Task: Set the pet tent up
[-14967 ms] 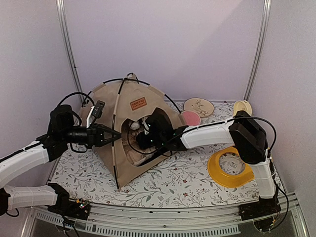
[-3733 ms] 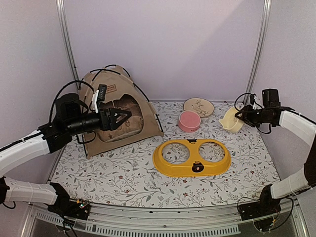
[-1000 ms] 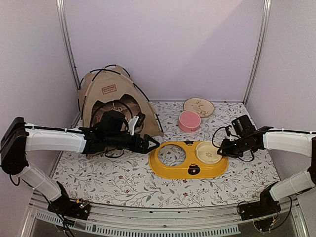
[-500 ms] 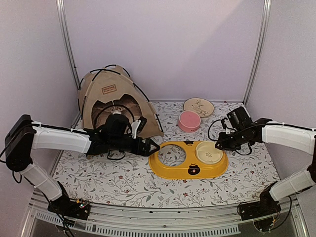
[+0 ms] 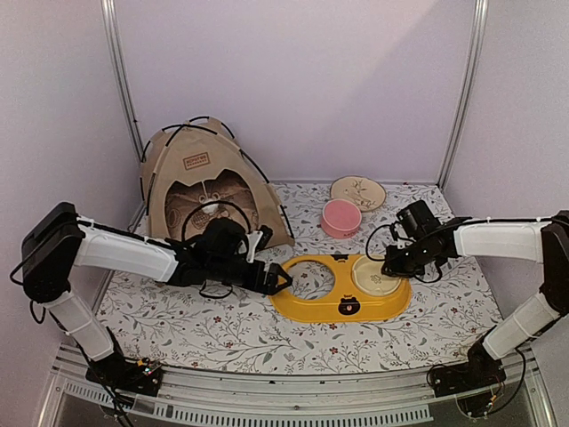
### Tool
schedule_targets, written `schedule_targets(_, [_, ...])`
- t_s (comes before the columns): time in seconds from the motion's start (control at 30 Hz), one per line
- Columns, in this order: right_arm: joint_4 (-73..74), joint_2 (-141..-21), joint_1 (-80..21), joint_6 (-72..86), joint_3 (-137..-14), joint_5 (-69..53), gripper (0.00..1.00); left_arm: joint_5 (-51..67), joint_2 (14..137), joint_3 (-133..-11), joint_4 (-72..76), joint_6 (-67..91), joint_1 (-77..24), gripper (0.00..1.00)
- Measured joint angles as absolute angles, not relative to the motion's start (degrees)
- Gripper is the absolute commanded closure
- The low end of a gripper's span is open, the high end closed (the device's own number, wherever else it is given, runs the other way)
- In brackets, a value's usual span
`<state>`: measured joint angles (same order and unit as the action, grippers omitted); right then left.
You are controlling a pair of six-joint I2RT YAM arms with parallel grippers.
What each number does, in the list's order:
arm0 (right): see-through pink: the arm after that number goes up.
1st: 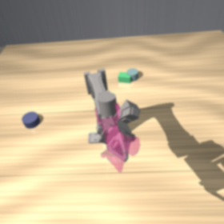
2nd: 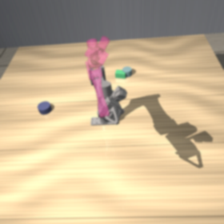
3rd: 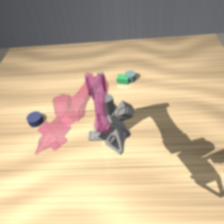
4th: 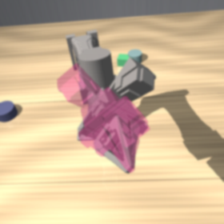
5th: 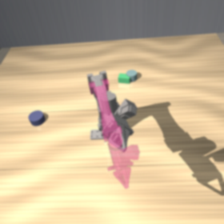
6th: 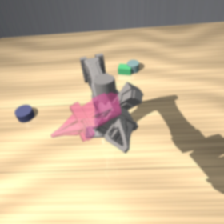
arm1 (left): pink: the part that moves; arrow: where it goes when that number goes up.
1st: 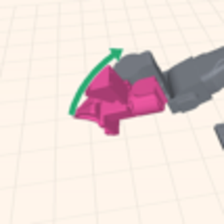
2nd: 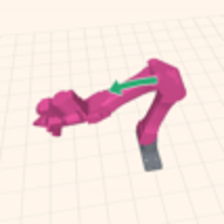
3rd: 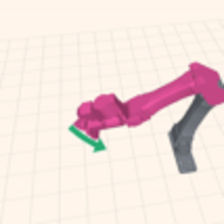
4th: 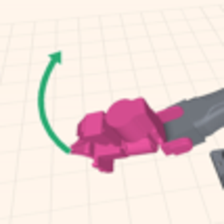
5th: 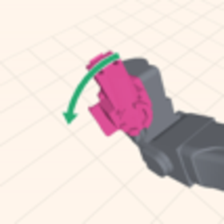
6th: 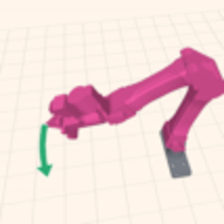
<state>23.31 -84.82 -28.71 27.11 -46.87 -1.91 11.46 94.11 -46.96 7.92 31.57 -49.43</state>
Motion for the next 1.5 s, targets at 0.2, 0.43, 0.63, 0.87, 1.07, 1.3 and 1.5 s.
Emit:
schedule_targets(0.2, [22.24, -83.61, -26.59, 27.18, -44.93, -1.78, 0.76, 11.49, 99.98, -49.28, 8.08, 32.42, -51.46, 0.0])
schedule_targets(0.43, [23.16, -79.68, -24.56, 26.04, -44.36, -2.26, 0.69, 10.61, 106.69, -56.36, 7.97, 34.2, -53.8, 0.01])
schedule_targets(0.63, [25.78, -73.76, -24.58, 24.49, -48.34, -2.37, 0.62, 11.22, 115.11, -66.52, 8.38, 35.18, -56.4, 0.01])
schedule_targets(0.87, [25.23, -75.79, -24.58, 22.92, -54.87, -2.28, 0.52, 13.26, 122.69, -76.66, 8.69, 35.7, -61.08, 0.0])
schedule_targets(1.07, [23.35, -86.48, -24.58, 21.63, -61.89, -3.44, 0.43, 10.85, 117.3, -72.44, 7.7, 35.59, -61.95, 0.0])
schedule_targets(1.3, [20.43, -104.16, -24.14, 19.7, -76.23, -3.46, 0.25, 4.14, 97.71, -61.28, 6.66, 35.44, -60.36, 0.01])
schedule_targets(1.5, [18.22, -114.61, -22.02, 17.76, -86.59, -6.72, 0.1, 0.08, 85.03, -52.29, 5.85, 35.73, -58.48, 0.0])
